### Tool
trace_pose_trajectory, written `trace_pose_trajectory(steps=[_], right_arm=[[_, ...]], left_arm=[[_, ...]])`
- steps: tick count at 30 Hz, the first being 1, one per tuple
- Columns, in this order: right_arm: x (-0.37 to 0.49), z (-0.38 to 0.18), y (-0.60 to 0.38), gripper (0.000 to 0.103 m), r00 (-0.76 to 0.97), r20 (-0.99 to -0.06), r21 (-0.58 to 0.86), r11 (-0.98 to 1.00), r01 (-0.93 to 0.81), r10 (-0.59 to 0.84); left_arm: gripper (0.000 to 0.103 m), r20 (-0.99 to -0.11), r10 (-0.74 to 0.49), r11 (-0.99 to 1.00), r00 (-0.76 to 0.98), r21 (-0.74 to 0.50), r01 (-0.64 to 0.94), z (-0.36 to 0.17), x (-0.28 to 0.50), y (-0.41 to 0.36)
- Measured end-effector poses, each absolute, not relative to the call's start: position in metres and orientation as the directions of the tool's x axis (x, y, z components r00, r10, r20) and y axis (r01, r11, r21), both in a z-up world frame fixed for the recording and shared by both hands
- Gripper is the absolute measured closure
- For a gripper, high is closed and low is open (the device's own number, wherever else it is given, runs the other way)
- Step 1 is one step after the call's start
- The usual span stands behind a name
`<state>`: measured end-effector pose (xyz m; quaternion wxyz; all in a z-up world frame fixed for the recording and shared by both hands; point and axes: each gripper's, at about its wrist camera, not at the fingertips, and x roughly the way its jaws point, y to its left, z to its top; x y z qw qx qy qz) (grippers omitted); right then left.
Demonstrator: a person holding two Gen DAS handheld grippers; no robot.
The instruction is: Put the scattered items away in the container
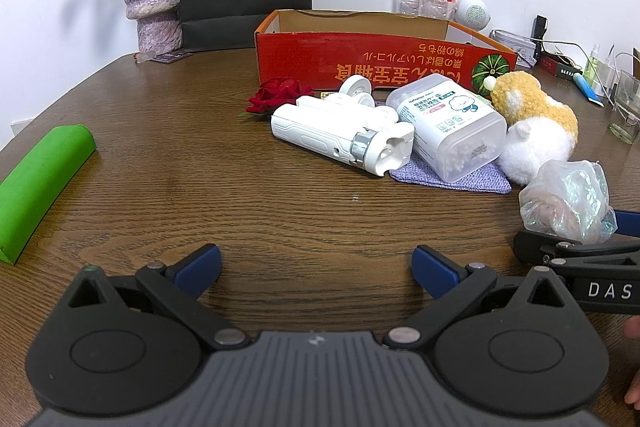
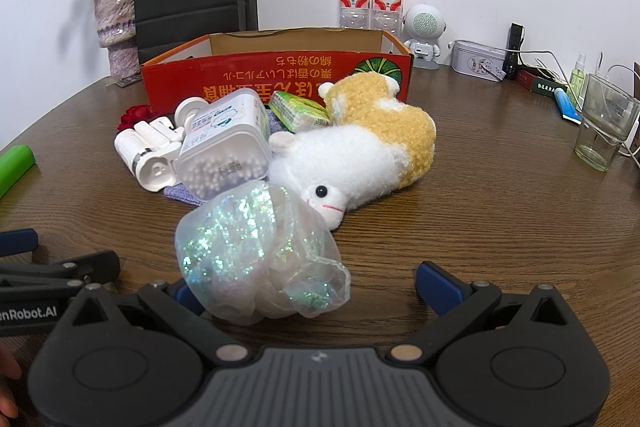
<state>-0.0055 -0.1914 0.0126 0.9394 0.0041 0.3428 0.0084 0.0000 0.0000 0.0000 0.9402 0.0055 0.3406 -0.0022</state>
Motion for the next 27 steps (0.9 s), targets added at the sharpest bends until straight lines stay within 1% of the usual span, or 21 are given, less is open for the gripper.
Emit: trace_pose_trajectory(steps=[16,18,19,20,21,22,23,24,25,26,27], right_arm=[[-0.006,0.014,-0.190,0.000,0.764,-0.646,0.009,1.000,-0.011,0.014],[-0.009,0.018,-0.193,0.001,0.750,-0.661,0.011,1.000,-0.014,0.018],[-0.015,0.023,-0.197,0.003,0.756,-0.653,0.024,1.000,-0.018,0.029],[-0.022,0.027,-0.200,0.003,0.773,-0.632,0.043,0.999,-0.030,0.051],[-0.024,0.030,-0.204,0.003,0.788,-0.611,0.062,0.997,-0.051,0.078],[-0.023,0.034,-0.207,0.006,0.793,-0.598,0.084,0.993,-0.077,0.112],[-0.020,0.037,-0.209,0.010,0.794,-0.591,0.106,0.990,-0.098,0.141],[-0.017,0.039,-0.209,0.025,0.791,-0.590,0.121,0.987,-0.109,0.160],[-0.013,0.039,-0.207,0.052,0.784,-0.597,0.127,0.985,-0.117,0.170],[-0.009,0.038,-0.204,0.064,0.772,-0.610,0.124,0.984,-0.128,0.177],[-0.006,0.038,-0.203,0.064,0.766,-0.617,0.119,0.984,-0.134,0.179]], left_arm=[[0.000,-0.640,-0.005,1.000,0.768,0.011,0.015,0.000,0.000,0.001],[0.000,-0.640,-0.037,0.999,0.767,-0.002,0.047,0.002,-0.003,0.005],[0.000,-0.634,-0.065,0.997,0.770,-0.018,0.069,0.004,-0.006,0.006],[0.000,-0.618,-0.096,0.995,0.780,-0.046,0.085,0.006,-0.008,0.010],[0.000,-0.595,-0.126,0.992,0.794,-0.080,0.098,0.010,-0.010,0.015],[0.000,-0.571,-0.160,0.987,0.805,-0.103,0.124,0.015,-0.011,0.019],[0.000,-0.543,-0.209,0.978,0.813,-0.121,0.171,0.020,-0.009,0.023],[0.000,-0.523,-0.229,0.973,0.821,-0.136,0.184,0.027,-0.005,0.026],[0.000,-0.513,-0.245,0.969,0.823,-0.147,0.197,0.032,0.002,0.027],[0.000,-0.516,-0.255,0.967,0.818,-0.156,0.203,0.036,0.011,0.027],[0.000,-0.530,-0.256,0.966,0.808,-0.164,0.199,0.038,0.023,0.027]])
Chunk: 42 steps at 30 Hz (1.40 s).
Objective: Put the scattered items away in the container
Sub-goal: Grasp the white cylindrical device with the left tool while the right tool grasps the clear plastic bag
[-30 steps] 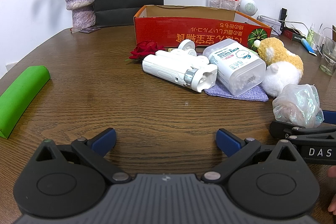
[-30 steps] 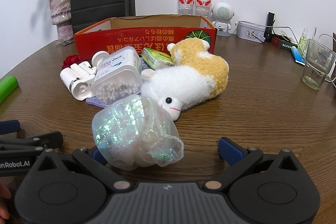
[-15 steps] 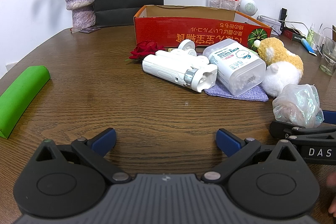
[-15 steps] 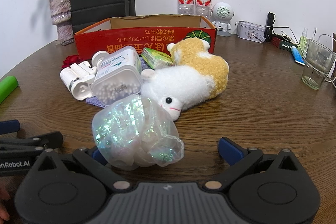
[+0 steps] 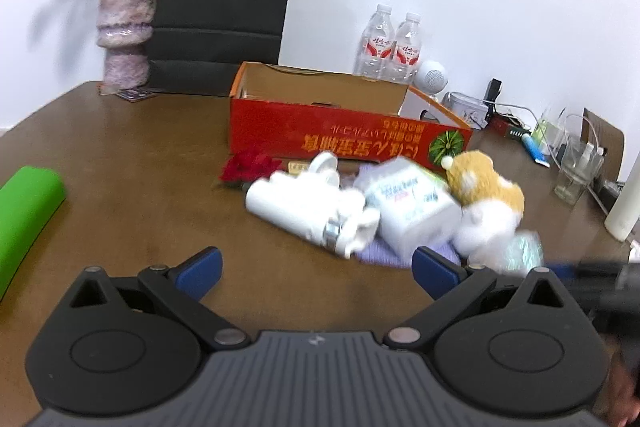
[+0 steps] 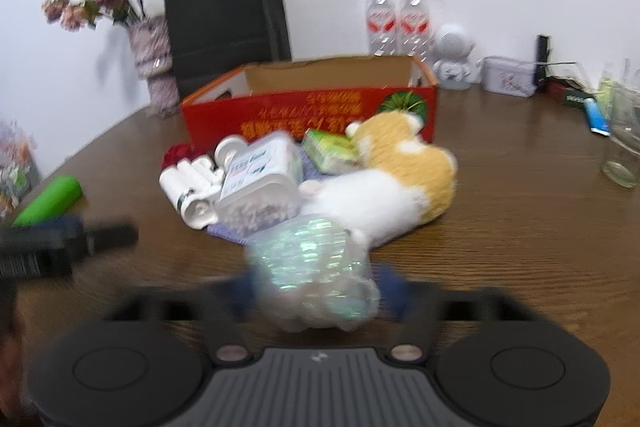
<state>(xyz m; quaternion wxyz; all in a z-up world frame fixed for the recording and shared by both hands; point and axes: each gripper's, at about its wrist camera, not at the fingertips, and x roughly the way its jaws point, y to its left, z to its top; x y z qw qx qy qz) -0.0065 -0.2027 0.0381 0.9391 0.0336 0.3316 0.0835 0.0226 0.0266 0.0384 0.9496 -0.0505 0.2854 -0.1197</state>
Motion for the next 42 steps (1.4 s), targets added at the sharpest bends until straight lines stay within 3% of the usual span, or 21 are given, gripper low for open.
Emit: trace_pose_trajectory(steps=[5,9,17,21,22,25,30,36,42], right_arm=[[-0.017,0.059,-0.214,0.065,0.799,-0.563,0.135,0.977,-0.166,0.213],[-0.012,0.069,-0.224,0.064,0.798,-0.561,0.146,0.975,-0.167,0.220],[-0.013,0.059,-0.223,0.063,0.781,-0.573,0.134,0.968,-0.211,0.249],[-0.014,0.057,-0.224,0.063,0.772,-0.568,0.150,0.959,-0.242,0.284],[-0.012,0.056,-0.222,0.063,0.769,-0.569,0.154,0.956,-0.250,0.293],[-0.006,0.050,-0.214,0.063,0.755,-0.582,0.154,0.953,-0.261,0.301],[-0.011,0.057,-0.218,0.066,0.776,-0.562,0.149,0.958,-0.245,0.286],[-0.012,0.118,-0.242,0.067,0.857,-0.442,0.147,0.964,-0.223,0.265],[0.026,0.242,-0.261,0.067,0.912,-0.313,0.108,0.964,-0.243,0.265]], left_arm=[[0.000,-0.598,-0.242,0.965,0.764,-0.232,0.124,0.042,0.084,0.017],[0.000,-0.704,-0.062,0.976,0.708,-0.192,-0.104,0.038,0.133,0.004],[0.005,-0.701,-0.052,0.997,0.712,-0.083,-0.009,0.023,0.120,0.009],[0.006,-0.710,-0.105,0.994,0.696,-0.078,0.071,0.025,0.103,0.024],[0.008,-0.701,-0.122,0.992,0.703,-0.071,0.101,0.025,0.101,0.022],[0.046,-0.705,-0.126,0.988,0.698,-0.027,0.151,0.021,0.101,0.010],[0.048,-0.691,-0.121,0.989,0.713,-0.022,0.146,0.023,0.084,0.007],[0.048,-0.583,-0.234,0.972,0.778,-0.169,0.165,0.089,0.063,0.030],[0.048,-0.463,-0.268,0.963,0.845,-0.129,0.235,0.224,0.095,0.034]])
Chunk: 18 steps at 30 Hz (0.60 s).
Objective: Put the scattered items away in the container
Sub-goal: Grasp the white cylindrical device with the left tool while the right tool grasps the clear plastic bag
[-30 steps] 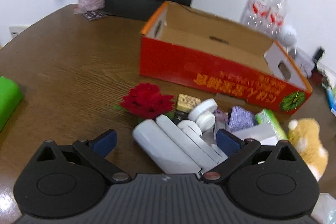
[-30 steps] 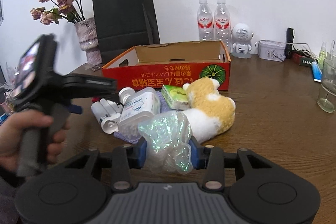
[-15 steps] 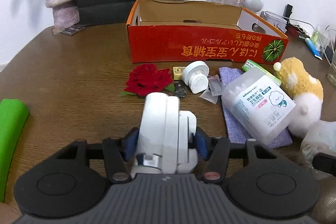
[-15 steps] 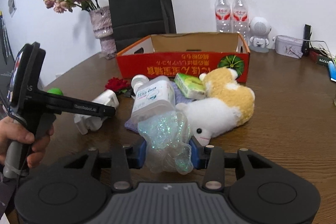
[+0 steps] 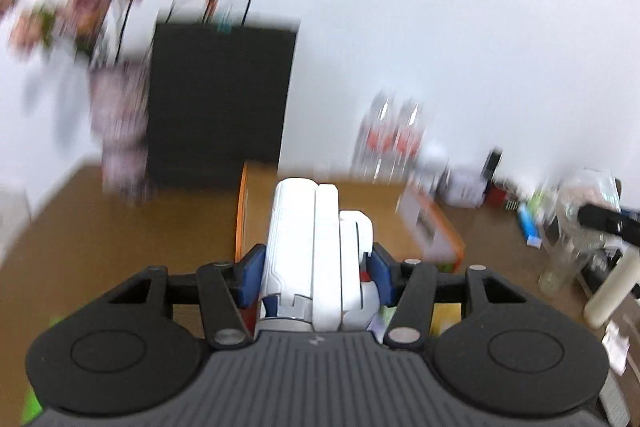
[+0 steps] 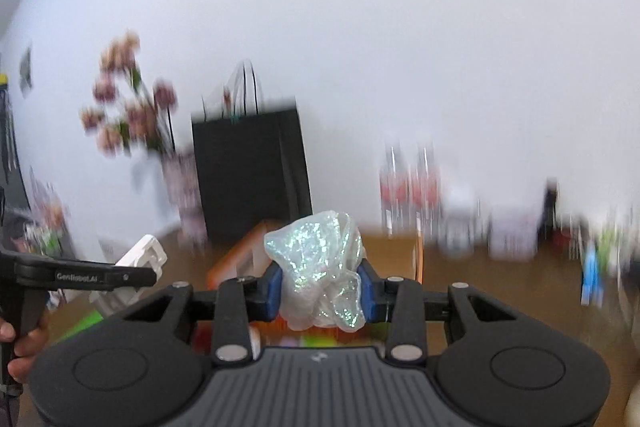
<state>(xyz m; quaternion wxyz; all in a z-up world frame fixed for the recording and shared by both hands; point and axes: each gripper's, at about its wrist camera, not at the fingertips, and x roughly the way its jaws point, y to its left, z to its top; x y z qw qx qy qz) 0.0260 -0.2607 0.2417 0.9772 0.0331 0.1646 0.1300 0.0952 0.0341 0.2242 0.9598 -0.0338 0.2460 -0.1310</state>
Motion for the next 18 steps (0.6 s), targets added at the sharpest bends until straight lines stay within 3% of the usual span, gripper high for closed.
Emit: trace_pose_trajectory(steps=[4,7,9,13,18], right_arm=[[0.105,0.325,-0.251,0.067,0.899,-0.359,0.051,0.968,-0.247,0.249],[0.180,0.341,-0.234,0.066,0.874,-0.457,0.020,0.984,-0.175,0.164],[0.231,0.316,-0.231,0.066,0.832,-0.533,0.055,0.987,-0.148,0.155],[0.317,0.213,-0.230,0.066,0.689,-0.709,0.077,0.987,-0.140,0.153],[0.384,0.129,-0.254,0.066,0.598,-0.790,0.110,0.991,-0.076,0.134]], left_arm=[[0.048,-0.477,-0.221,0.974,0.850,-0.058,0.220,0.294,0.157,0.015],[0.048,-0.530,-0.193,0.981,0.825,-0.095,0.169,0.297,0.217,0.004],[0.048,-0.592,-0.194,0.981,0.782,-0.129,0.145,0.263,0.261,-0.008],[0.048,-0.725,-0.170,0.985,0.667,-0.097,0.145,0.171,0.333,-0.043],[0.048,-0.814,-0.167,0.984,0.557,-0.107,0.139,0.089,0.389,-0.062]])
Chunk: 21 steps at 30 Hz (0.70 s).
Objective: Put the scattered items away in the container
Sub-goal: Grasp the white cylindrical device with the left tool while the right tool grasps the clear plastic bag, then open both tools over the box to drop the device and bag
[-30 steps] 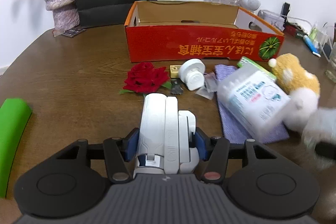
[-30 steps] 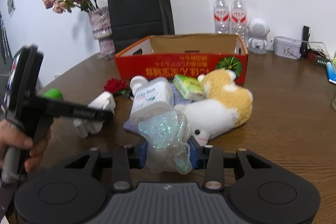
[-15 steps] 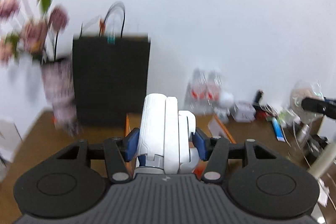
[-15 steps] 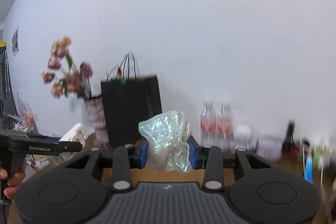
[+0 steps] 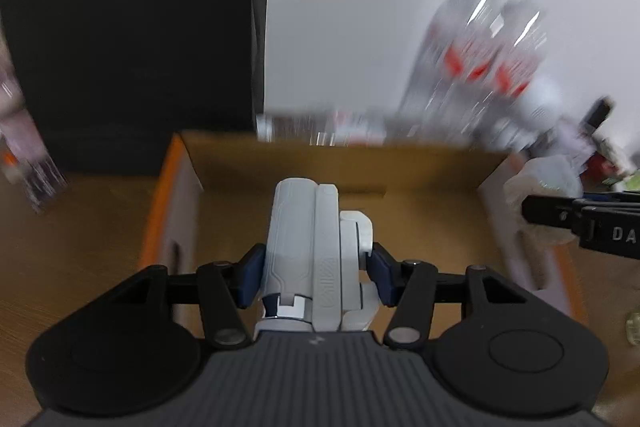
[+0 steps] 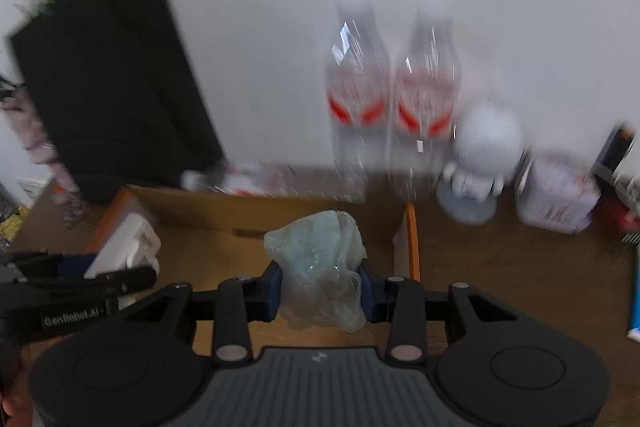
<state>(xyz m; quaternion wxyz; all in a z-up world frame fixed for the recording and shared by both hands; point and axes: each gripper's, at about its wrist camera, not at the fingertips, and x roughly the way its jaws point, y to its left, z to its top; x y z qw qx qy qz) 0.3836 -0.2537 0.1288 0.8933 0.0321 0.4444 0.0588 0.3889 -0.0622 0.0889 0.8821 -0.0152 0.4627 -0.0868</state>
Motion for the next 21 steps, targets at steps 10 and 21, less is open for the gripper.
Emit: trace_pose_trajectory(steps=[10,21], right_arm=[[0.408,0.100,-0.258,0.031,0.627,-0.767,0.132,0.990,-0.050,0.134],[0.343,0.142,-0.259,0.024,0.520,-0.841,0.159,0.987,-0.026,0.149]], left_arm=[[0.033,-0.760,-0.219,0.975,0.612,-0.139,0.176,0.077,0.399,-0.074],[0.008,-0.836,-0.098,0.991,0.540,-0.032,0.129,0.136,0.330,-0.042]])
